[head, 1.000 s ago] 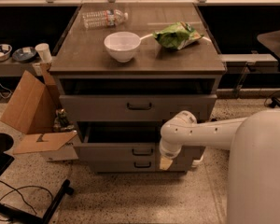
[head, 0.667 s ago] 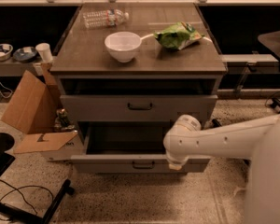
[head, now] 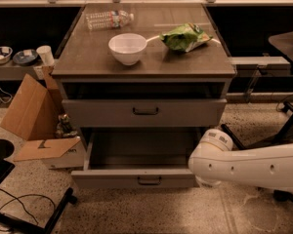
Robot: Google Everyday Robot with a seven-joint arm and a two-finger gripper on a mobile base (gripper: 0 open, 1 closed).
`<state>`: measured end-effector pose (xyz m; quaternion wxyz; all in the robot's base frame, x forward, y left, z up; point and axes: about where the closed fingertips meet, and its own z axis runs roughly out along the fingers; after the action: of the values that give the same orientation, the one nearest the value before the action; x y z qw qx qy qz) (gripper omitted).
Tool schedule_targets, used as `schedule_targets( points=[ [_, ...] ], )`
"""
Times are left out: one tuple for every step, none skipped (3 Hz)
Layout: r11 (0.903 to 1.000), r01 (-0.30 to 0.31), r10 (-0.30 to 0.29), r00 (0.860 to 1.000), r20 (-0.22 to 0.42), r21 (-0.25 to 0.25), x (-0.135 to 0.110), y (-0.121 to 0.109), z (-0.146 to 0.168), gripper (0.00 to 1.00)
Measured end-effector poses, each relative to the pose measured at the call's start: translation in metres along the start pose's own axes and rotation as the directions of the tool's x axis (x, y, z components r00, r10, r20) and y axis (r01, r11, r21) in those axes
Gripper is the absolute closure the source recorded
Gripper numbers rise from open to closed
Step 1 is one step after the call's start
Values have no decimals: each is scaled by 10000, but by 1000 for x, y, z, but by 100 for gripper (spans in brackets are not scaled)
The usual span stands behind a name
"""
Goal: Open middle drawer
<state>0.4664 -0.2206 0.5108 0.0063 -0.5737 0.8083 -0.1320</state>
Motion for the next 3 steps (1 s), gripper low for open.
schedule_targets(
  points=[
    [10000,56,-56,10000,55,-5,-1,1,0,83],
    [9970,774,-767,9912,1082,-18,-50,-3,13,59],
    [9879,1544,-1538,9644,2152,140,-103,-11,23,36]
  ],
)
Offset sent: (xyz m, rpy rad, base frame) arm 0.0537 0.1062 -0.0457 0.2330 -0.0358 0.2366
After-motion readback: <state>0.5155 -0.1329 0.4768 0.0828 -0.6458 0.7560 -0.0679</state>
